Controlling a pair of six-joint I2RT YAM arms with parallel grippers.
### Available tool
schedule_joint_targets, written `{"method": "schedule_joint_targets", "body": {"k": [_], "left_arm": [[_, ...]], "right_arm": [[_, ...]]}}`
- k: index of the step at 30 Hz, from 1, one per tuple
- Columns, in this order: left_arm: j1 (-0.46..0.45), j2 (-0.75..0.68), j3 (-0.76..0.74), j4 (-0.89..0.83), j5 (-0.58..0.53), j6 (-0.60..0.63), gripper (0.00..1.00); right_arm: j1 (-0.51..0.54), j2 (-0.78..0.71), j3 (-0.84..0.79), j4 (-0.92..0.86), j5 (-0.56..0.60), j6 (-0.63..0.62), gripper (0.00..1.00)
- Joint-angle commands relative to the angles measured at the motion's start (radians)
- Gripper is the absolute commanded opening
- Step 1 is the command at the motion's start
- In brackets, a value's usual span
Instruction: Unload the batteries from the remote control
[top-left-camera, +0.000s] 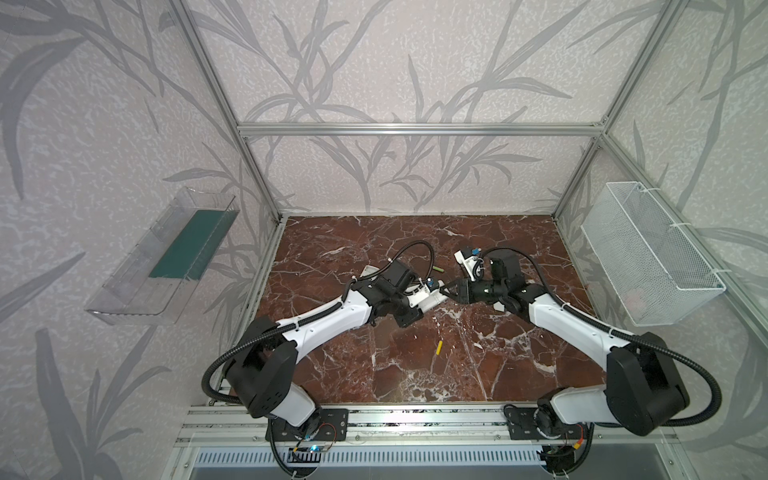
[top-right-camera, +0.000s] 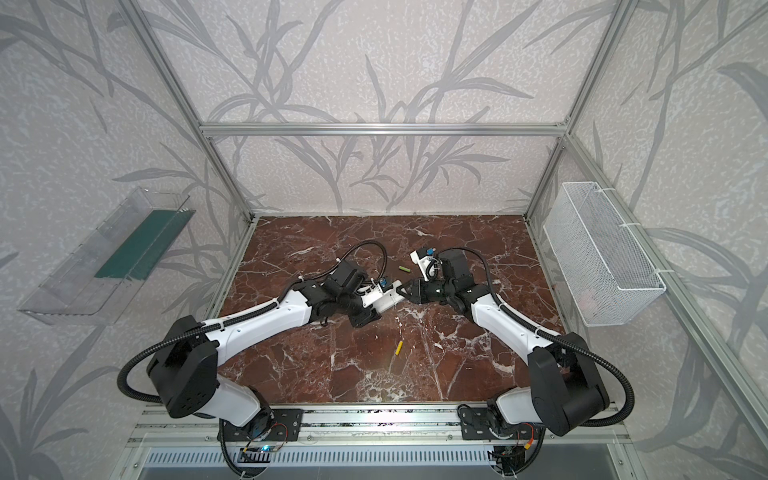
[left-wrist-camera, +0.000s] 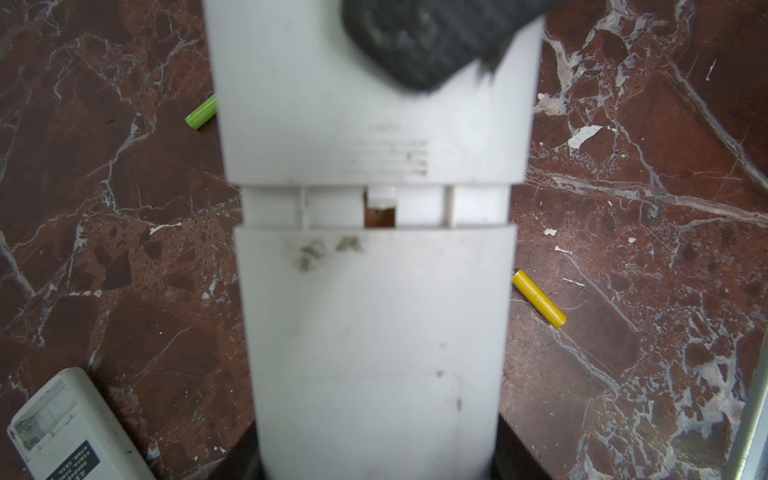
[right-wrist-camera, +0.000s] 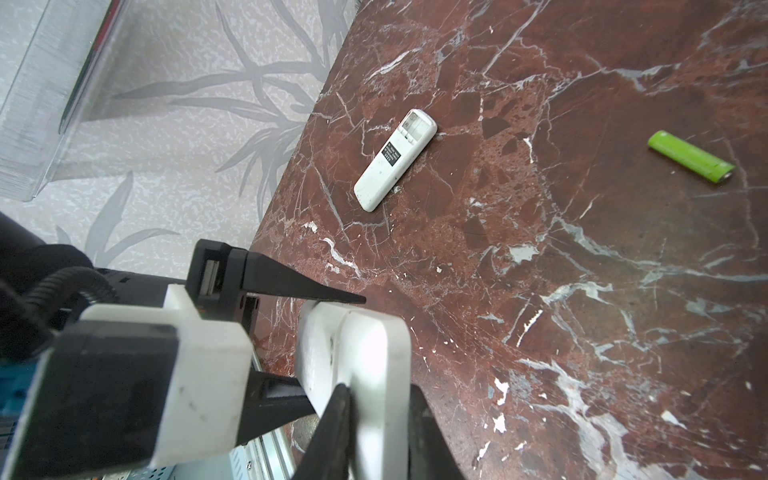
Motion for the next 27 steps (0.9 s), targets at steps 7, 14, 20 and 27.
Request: {"method": "schedule_joint_targets", "body": {"k": [7,14,20,27], "left_arm": [[0.014,-0.018,0.004,0.013,0.027,-0.063,0.0],[0.018,-0.001,0.009,0.034,0.038,-0.096,0.0],[0.019,0.011,0.001,0.037,0.055,-0.11,0.0],[0.022,0.015,-0.013,0.039,0.072,-0.114,0.0]], "right_arm": [[0.01,-0.012,0.026,-0.012,0.059,-0.037,0.29],[0.014,-0.011,0.02,-0.005,0.074,-0.033,0.24],[0.014,-0.025,0.019,0.009,0.081,-0.033,0.15],[0.014,-0.01,0.034,0.026,0.028,-0.018,0.06]]}}
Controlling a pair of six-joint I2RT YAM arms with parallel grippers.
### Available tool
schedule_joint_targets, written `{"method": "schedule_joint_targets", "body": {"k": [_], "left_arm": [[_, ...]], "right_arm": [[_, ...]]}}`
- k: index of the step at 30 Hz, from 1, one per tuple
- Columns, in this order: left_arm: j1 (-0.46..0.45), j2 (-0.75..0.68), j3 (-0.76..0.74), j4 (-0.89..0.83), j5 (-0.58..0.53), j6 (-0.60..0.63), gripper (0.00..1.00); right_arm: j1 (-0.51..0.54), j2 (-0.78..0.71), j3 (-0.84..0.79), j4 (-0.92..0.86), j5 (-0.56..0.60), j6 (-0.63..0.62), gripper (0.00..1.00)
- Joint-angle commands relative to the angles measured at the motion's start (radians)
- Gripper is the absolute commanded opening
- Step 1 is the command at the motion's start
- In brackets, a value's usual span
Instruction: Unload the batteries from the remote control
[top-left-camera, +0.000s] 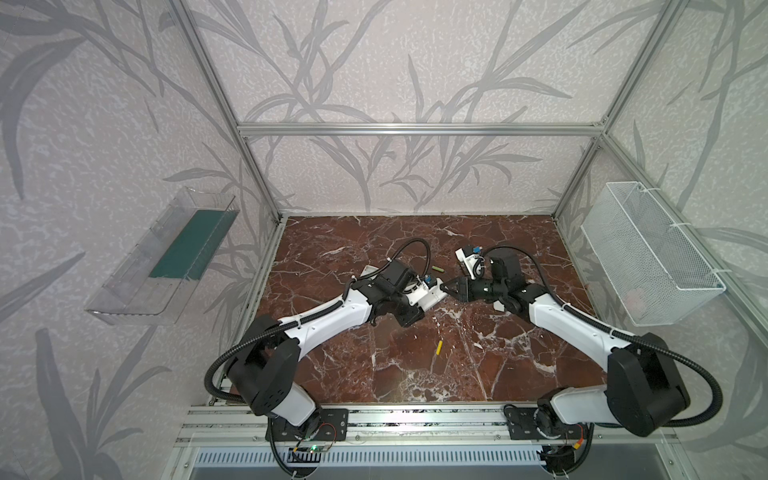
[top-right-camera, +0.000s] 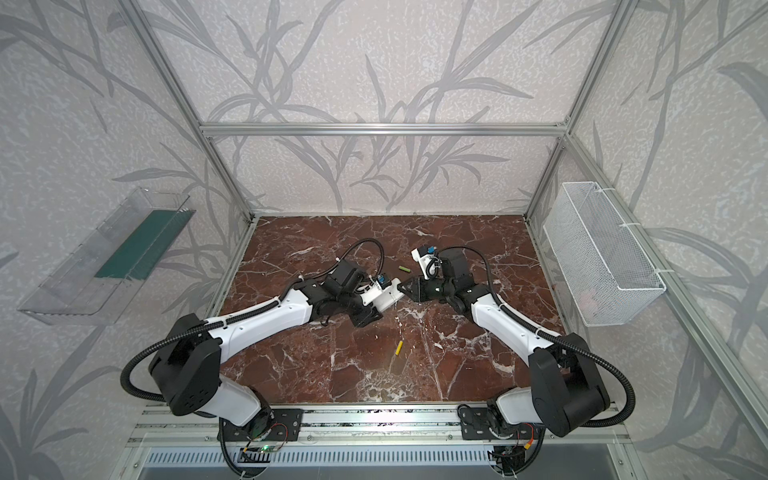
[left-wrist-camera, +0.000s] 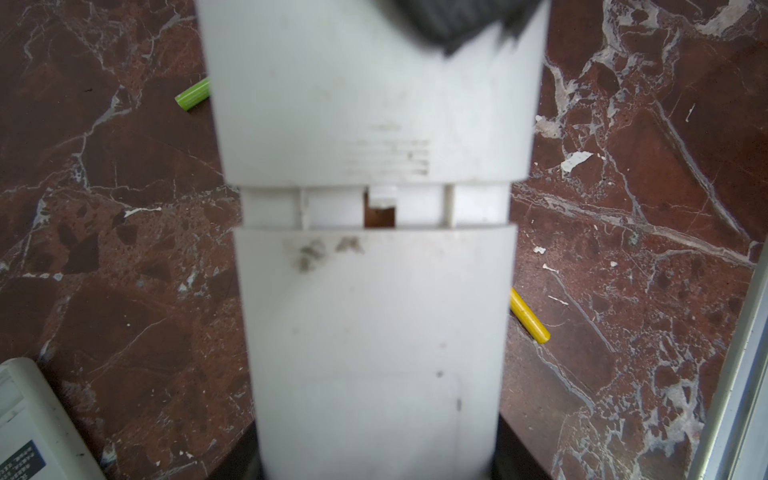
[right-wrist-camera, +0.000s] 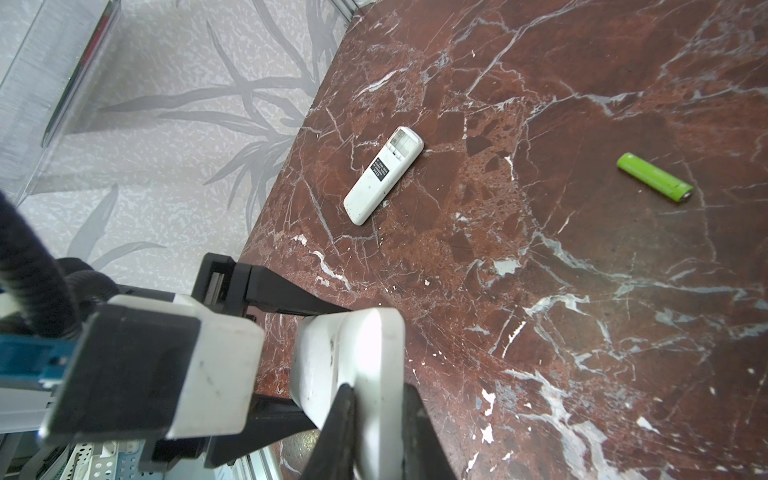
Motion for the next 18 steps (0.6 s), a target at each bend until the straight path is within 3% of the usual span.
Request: {"method": "schedule_joint_targets", "body": {"k": [1,13,18], "left_arm": [[0.008,0.0,-0.008,0.02,0.027,-0.027,0.0],[0.023,-0.038,-0.039,0.019,0.063,0.024,0.0],[0.026,-0.092,-0.078,0.038,0.088,0.046,0.0]], "right_arm": [[0.004,-0.002,0.027,0.017,-0.026,-0.023,0.05],[-0.01,-0.058,-0.014,0.043,-0.027,-0.008,0.07],[-0.02,-0.052,0.0,0.057,-0.052,-0.009,0.13]]}}
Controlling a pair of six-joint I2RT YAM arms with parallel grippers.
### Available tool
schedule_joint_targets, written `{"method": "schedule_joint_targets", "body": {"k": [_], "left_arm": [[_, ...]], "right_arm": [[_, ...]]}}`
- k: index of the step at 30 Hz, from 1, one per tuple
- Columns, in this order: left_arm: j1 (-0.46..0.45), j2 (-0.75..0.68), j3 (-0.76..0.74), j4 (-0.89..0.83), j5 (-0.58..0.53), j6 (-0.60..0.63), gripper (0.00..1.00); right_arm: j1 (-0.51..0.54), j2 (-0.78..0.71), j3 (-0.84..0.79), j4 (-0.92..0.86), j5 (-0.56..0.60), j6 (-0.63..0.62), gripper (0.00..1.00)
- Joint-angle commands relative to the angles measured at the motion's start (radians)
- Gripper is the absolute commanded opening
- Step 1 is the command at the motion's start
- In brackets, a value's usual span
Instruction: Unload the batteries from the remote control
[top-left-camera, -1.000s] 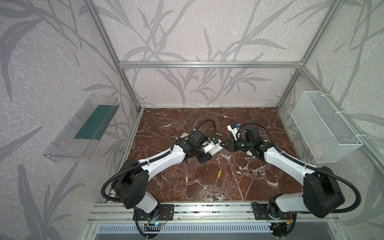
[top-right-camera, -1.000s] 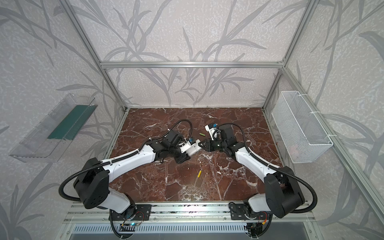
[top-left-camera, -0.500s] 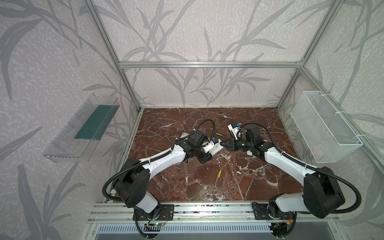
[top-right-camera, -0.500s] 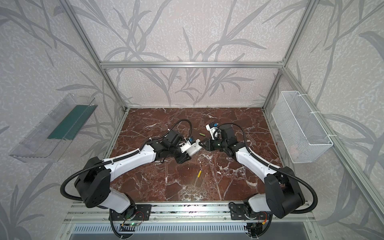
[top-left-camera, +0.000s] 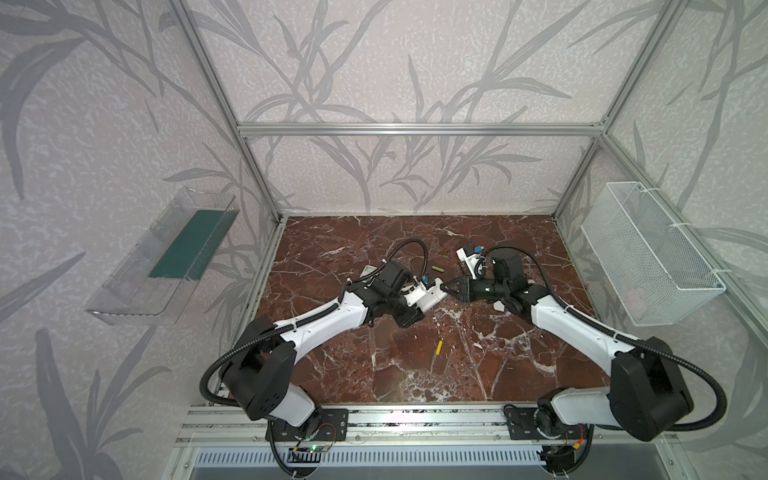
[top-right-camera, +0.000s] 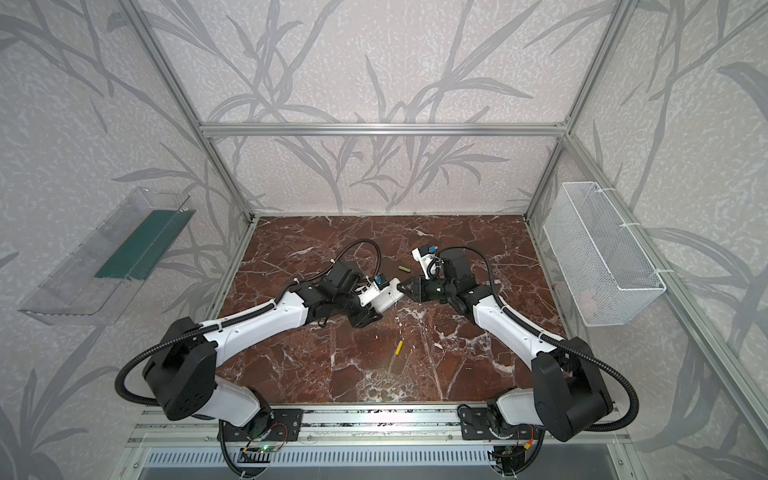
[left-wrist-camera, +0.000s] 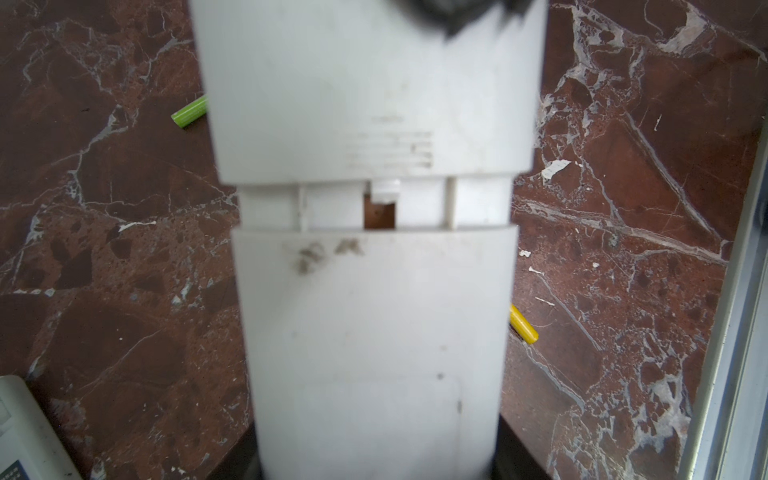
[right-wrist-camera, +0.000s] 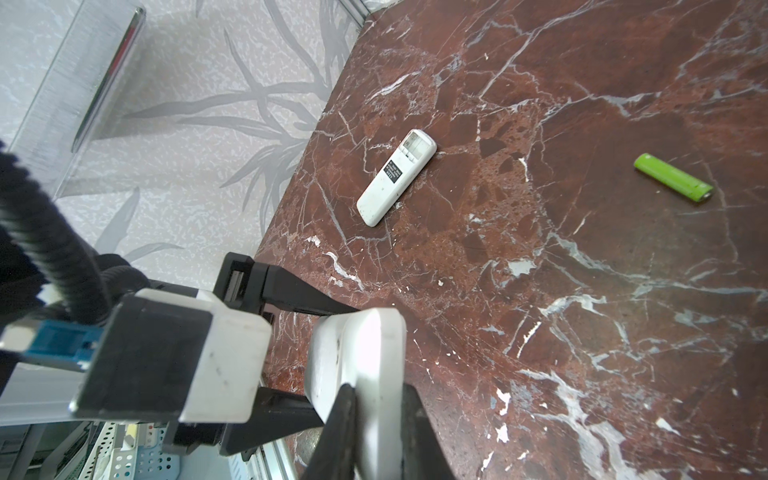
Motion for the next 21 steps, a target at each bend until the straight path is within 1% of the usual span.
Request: {"method": "schedule_joint_targets", "body": {"k": [1,5,7,13,17,21], "left_arm": [[0.009,-0.05,-0.024,-0.027,0.046,0.033,0.0],[0.013,-0.058,-0.012,-0.075,0.059,0.074,0.0],[0.015,-0.055,-0.007,-0.08,0.044,0.073,0.0],[0.025,-0.05,-0.002,-0.055,0.041,0.053,0.0],[0.031,-0.042,-0.002,-0.044,0.014,0.038,0.0],[0.036,-0.034,-0.004,-0.038,0.01,0.03,0.0]], "right_arm": [[-0.01,-0.02,0.018,0.035,-0.037,-0.043,0.13],[-0.01,0.001,0.052,-0.021,-0.065,-0.088,0.12],[-0.01,0.005,0.062,-0.038,-0.071,-0.101,0.11],[-0.008,0.024,0.054,-0.016,-0.103,-0.083,0.09],[-0.008,0.033,0.037,0.016,-0.106,-0.063,0.05],[-0.009,0.038,0.033,0.026,-0.109,-0.057,0.0]]}}
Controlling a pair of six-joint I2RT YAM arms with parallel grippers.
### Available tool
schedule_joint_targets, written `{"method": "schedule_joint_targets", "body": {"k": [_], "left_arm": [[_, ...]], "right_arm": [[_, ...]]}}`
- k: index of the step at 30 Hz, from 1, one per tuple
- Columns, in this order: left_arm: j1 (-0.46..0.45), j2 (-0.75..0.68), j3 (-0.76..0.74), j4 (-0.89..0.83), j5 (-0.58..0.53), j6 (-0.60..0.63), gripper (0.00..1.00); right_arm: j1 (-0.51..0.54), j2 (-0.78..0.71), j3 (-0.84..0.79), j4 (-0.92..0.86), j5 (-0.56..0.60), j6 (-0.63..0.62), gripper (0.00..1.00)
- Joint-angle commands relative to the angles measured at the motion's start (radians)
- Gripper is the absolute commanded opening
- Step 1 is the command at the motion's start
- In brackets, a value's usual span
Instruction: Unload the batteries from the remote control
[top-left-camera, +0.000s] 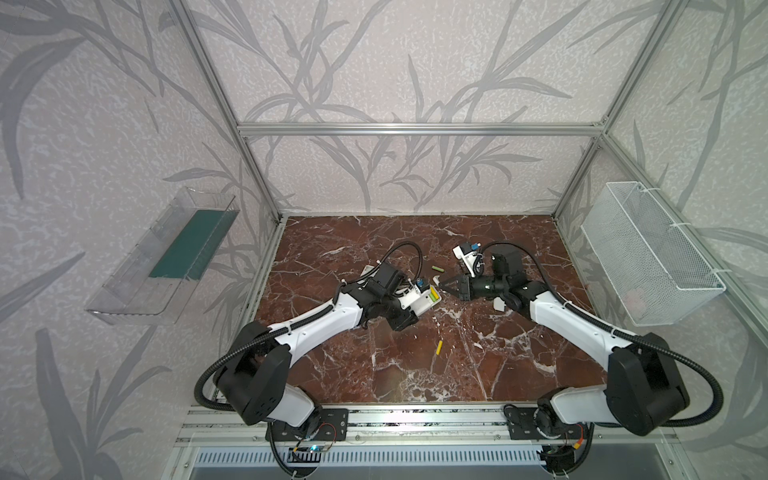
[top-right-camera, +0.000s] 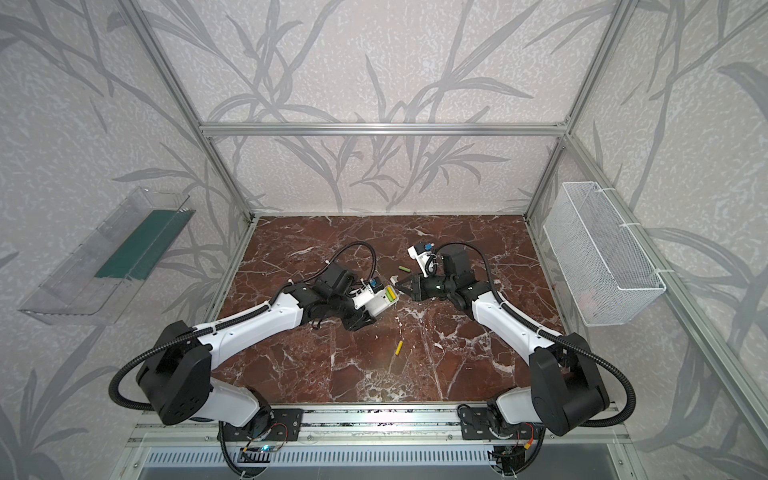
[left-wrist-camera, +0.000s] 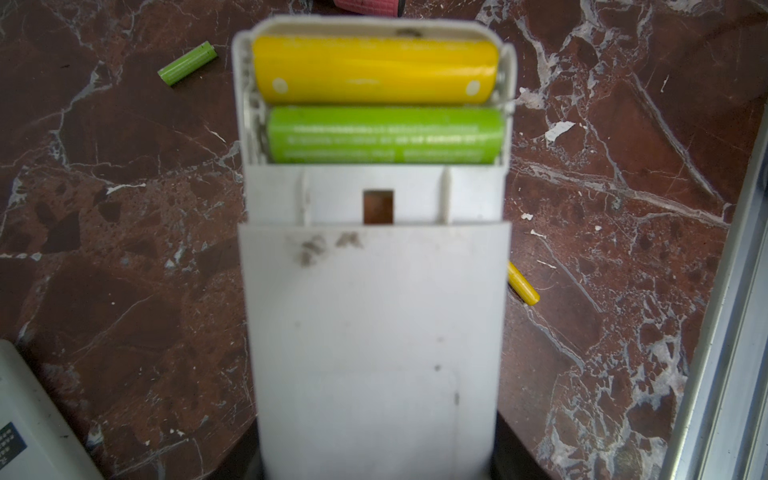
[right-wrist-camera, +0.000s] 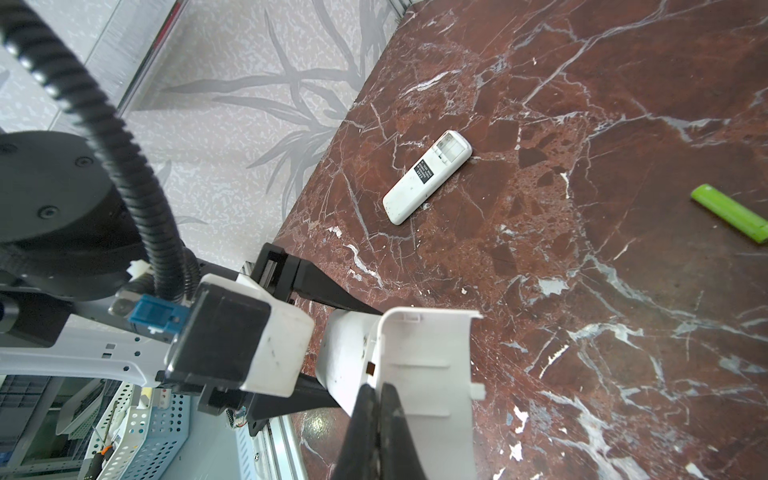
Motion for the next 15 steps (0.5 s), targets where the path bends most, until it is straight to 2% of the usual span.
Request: {"method": "schedule_joint_targets", "body": {"k": [1,6,15], "left_arm": [[0.009,-0.013,0.014,0.021,0.0,-0.01,0.0],[0.014,-0.004,0.008,0.011,-0.02,-0.011,0.0],[0.019,0.045,0.023,-0.067,-0.072,0.059,0.0]], "right_arm": [[-0.003,0.007,-0.004,0.03,-0.018,0.01,0.0],[-0.003,-0.003,-0.008,0.001,0.043,-0.005,0.0],[-0.006,0.02,-0.063,-0.113,0.313,-0.046,0.0]]}}
